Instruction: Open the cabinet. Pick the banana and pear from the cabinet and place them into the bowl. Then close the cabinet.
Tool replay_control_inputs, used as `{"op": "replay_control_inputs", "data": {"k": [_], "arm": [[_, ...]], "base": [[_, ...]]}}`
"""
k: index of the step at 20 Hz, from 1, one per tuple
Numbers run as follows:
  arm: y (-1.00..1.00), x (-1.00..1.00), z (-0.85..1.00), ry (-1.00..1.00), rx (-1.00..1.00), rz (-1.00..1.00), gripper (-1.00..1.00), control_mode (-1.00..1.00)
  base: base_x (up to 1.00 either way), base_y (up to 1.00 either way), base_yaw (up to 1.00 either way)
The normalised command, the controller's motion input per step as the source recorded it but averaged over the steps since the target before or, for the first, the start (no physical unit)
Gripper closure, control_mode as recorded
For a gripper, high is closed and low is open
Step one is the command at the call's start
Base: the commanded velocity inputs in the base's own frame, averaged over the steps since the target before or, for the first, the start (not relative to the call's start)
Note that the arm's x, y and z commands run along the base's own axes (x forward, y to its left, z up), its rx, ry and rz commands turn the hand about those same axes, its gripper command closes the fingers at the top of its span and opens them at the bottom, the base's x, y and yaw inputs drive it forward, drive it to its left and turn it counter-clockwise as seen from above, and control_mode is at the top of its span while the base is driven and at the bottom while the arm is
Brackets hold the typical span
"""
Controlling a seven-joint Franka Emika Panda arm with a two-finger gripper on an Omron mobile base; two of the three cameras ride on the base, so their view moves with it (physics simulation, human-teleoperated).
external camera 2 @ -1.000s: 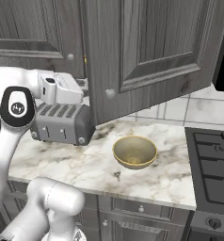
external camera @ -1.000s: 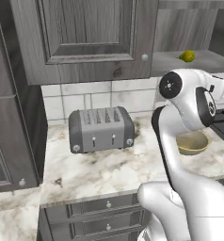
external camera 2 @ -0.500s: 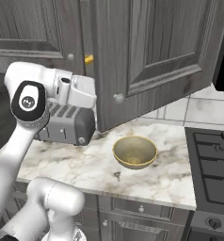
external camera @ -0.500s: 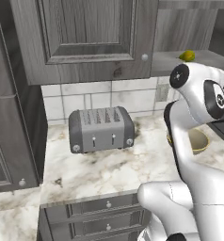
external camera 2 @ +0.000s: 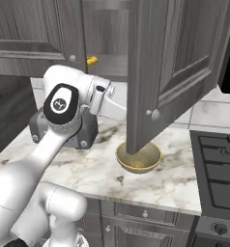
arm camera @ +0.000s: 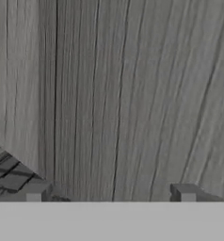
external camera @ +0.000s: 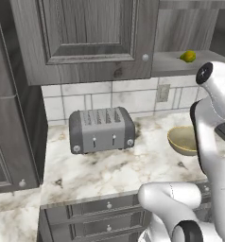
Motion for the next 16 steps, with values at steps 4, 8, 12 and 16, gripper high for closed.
{"op": "replay_control_inputs", "data": {"k": [4,8,12,16], "arm": [[-0.93,0.0,-0.04,0.0,0.01,-0.07,-1.0,-1.0],[0.62,0.02,-0.14,-0.01,-0.18,0.06,-1.0,-1.0],[1.0,-0.21,-0.06,-0.01,-0.21,0.39,-1.0,-1.0],[1.0,-0.34,-0.02,0.0,-0.08,0.62,-1.0,-1.0]], "base": [[0.0,0.0,0.0],[0.0,0.0,0.0],[0.0,0.0,0.0],[0.0,0.0,0.0]]}}
